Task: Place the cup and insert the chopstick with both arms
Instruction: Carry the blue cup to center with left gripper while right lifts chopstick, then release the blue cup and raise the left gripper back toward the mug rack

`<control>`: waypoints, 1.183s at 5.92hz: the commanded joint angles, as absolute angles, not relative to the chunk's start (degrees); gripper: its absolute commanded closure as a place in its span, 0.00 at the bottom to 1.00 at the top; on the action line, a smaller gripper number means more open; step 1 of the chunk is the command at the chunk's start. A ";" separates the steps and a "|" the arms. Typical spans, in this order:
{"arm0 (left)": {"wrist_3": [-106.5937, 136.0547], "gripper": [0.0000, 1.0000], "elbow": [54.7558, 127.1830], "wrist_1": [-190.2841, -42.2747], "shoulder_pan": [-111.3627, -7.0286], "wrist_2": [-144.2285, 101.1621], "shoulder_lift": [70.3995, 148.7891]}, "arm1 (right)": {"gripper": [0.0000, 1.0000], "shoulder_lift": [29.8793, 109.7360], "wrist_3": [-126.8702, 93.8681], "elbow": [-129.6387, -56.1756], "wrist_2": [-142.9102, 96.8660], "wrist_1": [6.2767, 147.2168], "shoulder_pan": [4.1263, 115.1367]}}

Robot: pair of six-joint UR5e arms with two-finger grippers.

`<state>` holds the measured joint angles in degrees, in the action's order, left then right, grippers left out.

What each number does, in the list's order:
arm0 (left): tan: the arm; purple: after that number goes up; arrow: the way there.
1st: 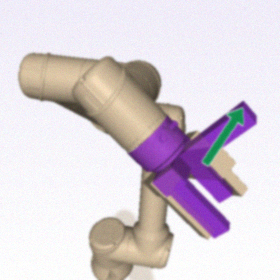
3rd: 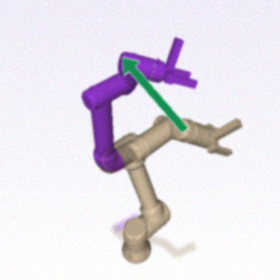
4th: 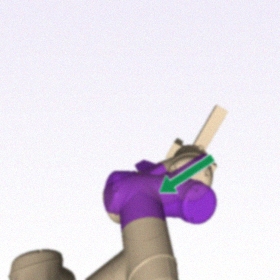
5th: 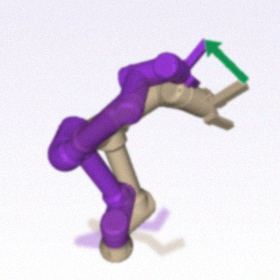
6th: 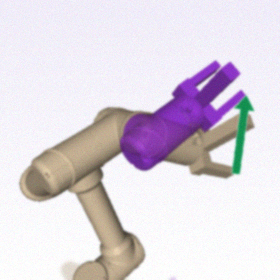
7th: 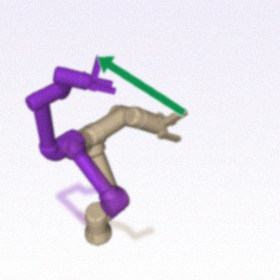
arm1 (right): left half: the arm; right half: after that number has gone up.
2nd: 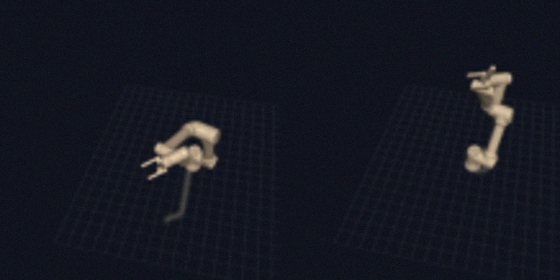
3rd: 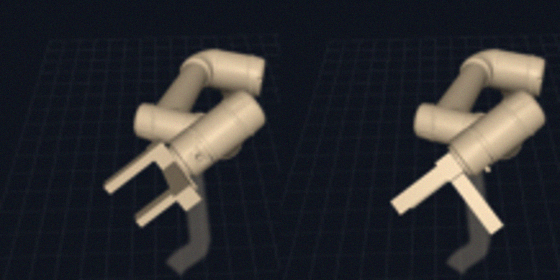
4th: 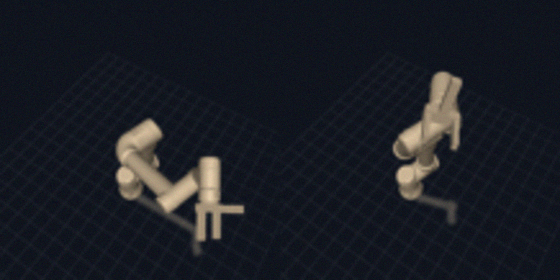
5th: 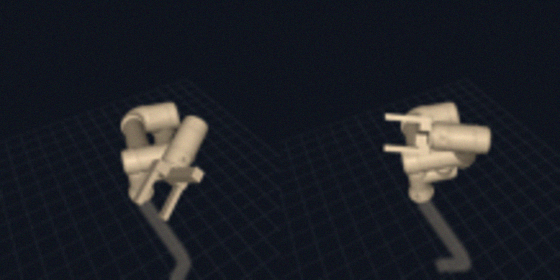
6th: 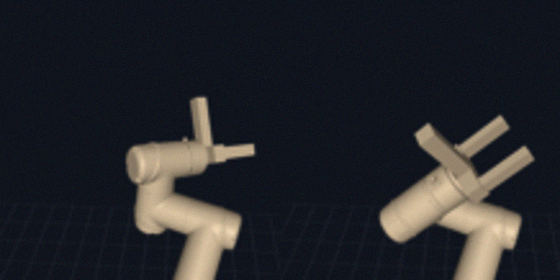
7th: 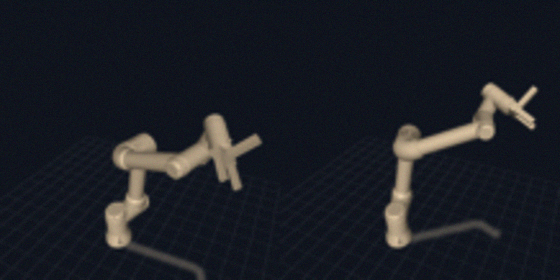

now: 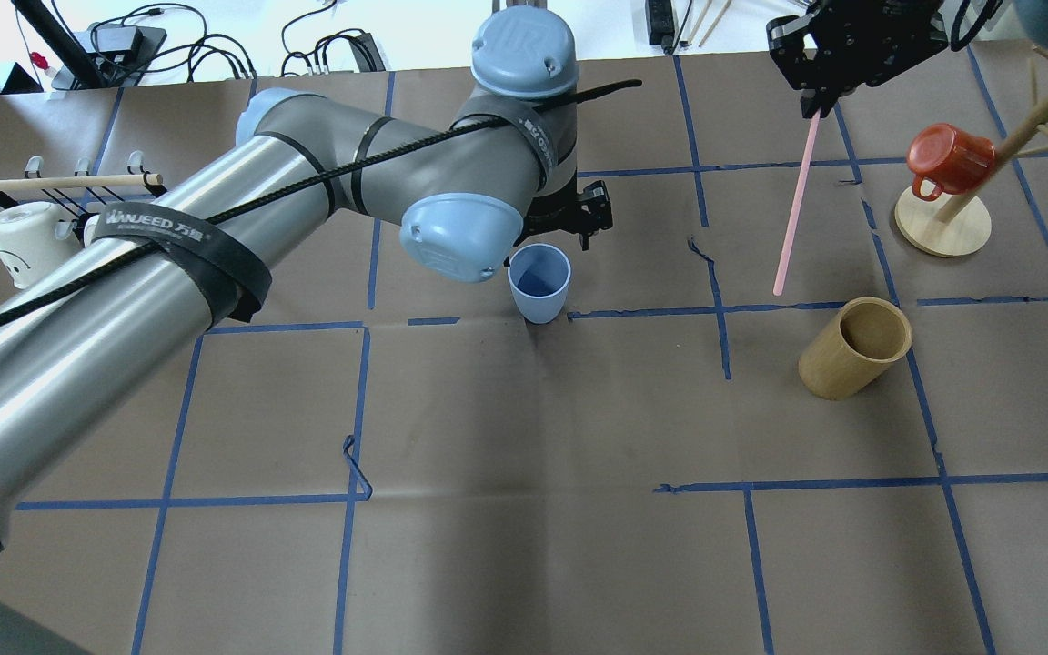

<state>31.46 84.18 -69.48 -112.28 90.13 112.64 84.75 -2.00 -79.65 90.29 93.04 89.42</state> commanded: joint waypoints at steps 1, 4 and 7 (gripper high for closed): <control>19.86 0.02 82.36 -81.68 -106.21 89.56 103.76 | 0.91 83.42 -5.00 -79.28 89.74 93.77 89.82; 3.03 0.02 84.27 -90.26 -98.36 89.20 92.31 | 0.91 75.28 -15.08 -69.84 90.52 94.04 98.40; -2.98 0.02 89.53 -91.94 -89.84 89.91 87.29 | 0.91 62.17 -28.53 -56.88 91.14 94.74 107.55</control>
